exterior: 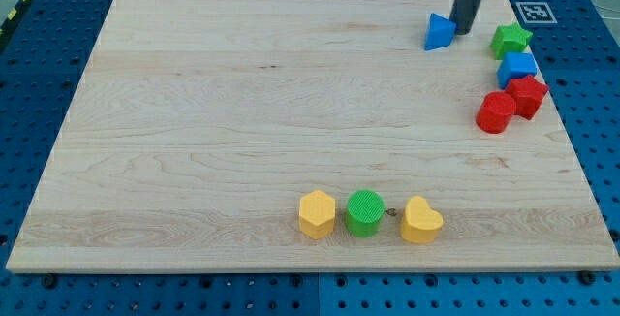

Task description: Move the blue triangle to the top center

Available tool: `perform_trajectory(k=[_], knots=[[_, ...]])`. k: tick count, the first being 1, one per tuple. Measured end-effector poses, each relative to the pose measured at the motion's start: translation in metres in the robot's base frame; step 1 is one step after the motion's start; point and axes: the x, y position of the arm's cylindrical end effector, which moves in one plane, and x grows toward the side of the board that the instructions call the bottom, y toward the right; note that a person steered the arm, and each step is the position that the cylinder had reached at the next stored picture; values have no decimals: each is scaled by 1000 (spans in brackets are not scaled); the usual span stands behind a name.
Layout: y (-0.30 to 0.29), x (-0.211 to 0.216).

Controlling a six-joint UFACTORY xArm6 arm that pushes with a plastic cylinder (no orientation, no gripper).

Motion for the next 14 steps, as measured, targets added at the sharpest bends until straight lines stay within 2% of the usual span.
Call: perform_trajectory(k=[1,2,4,8,9,12,14], knots=[[3,20],[-26,25],[-85,13],[-39,18],[-39,-5],[-124,-20],[-143,-17]])
